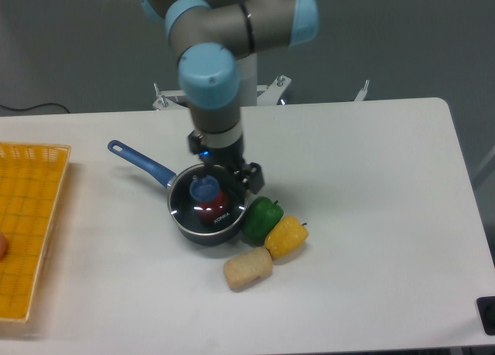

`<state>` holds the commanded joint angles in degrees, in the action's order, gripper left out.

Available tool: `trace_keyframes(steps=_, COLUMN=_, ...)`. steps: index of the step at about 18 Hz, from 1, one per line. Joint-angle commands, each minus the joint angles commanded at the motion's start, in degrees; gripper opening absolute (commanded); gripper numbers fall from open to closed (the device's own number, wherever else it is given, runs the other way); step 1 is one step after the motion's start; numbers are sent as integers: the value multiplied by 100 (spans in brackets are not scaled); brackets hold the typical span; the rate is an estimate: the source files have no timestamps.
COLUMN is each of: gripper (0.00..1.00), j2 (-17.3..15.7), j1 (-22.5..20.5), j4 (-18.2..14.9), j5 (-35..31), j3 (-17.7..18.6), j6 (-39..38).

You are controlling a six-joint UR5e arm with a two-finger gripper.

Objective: Close the pot lid

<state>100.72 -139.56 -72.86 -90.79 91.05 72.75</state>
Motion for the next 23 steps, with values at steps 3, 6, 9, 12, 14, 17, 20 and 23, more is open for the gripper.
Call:
trace_keyframes(steps=3, gripper=100, j2=43, j1=-255, j4=-8, j5=87, j3=-315, j6=274)
trace_keyframes(steps=6, gripper=100, j2=175, j1=-475, j4=-44, j5=229, j3=-430, j6=940)
trace_keyframes(steps=9, gripper=100, j2=316, j1=-712, j4=-140, j5=185, j3=-483, j6=1732)
trace_keyframes(steps=12, gripper=100, j2=474, j1=-923, j4=-202, j5=132, j3=-571, j6=2329)
trace_keyframes(steps=14, gripper=100, j2=536, j1=-1029, j4=-202, j5=132, j3=-571, j6=2585)
trace_keyframes(steps=17, gripper=100, j2=659, j1=-1091, j4=-202, j5=132, j3=-563, j6=2630)
trace_keyframes(steps=20, gripper=100, j2=799, j1=-1091, j4=-158, j5=123, j3=-528, j6=2630)
trace_keyframes(steps=23, gripper=100, j2=922, j1=-1091, j4=-131, j5=114, j3=-536, j6=2639)
